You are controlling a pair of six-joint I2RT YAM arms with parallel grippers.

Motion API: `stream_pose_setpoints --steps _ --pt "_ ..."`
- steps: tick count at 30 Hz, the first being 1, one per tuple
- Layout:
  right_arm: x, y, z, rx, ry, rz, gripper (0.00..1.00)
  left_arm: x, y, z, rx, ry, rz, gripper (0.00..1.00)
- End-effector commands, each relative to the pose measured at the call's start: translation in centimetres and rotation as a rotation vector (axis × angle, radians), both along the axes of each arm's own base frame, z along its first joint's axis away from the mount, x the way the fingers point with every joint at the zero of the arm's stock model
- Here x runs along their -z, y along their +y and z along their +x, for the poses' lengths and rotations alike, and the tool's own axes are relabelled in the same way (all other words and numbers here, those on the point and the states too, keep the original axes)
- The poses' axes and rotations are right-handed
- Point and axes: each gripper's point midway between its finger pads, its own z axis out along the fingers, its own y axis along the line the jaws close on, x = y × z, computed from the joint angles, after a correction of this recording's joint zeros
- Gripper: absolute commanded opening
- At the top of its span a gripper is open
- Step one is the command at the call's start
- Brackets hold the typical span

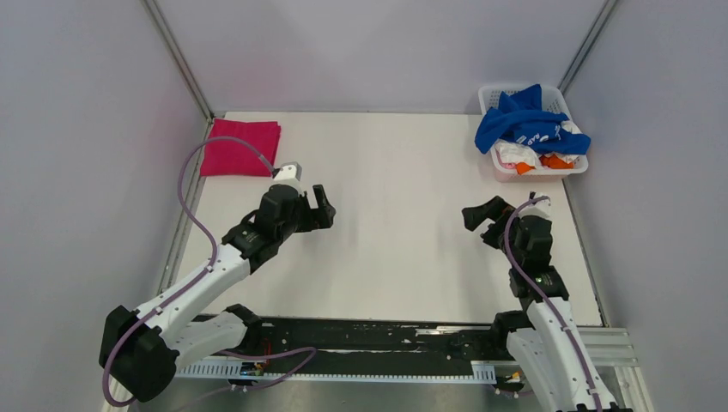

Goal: Fold and stack the t-shirts
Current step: Grab crumpled tshirt from bin with the right arm

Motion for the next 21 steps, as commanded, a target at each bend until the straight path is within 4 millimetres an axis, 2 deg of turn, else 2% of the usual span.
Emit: stream_pose_setpoints --steps 1,4,7,8,11,14,18,21 --pt "-2.3 -0.6 1.1 0.046 -0.057 0.006 1.0 -0.9 0.2 0.5 -0.016 -0.039 0.0 1.0" --pt "-4.2 -1.2 2.5 0.065 -0.118 -0.03 1.0 -1.0 0.2 0.7 -0.026 -0.046 -0.001 1.0" --pt "-6.1 -3.1 4.4 0.159 -0.125 -0.094 1.0 -0.9 0.3 1.1 -0.039 -0.048 0.008 1.0" --pt "-7.3 -3.7 5.3 0.193 -0.131 -0.109 1.0 -1.0 0.3 1.3 -0.043 -0.049 0.009 1.0" --pt "-8.5 -5.7 8.4 0.274 -0.077 -0.186 1.0 -0.9 0.3 1.9 -0.059 -0.047 0.027 1.0" --pt "-8.9 -7.6 11.7 0.319 0.006 -0.24 1.0 -0.8 0.6 2.4 -0.078 -0.042 0.053 1.0" --pt "-8.9 -11.3 16.8 0.356 0.098 -0.258 1.0 -0.4 0.7 3.2 -0.108 -0.036 0.071 1.0" --pt "-8.9 -13.5 20.2 0.363 0.136 -0.249 0.96 -0.4 0.5 3.8 -0.11 -0.04 0.074 1.0"
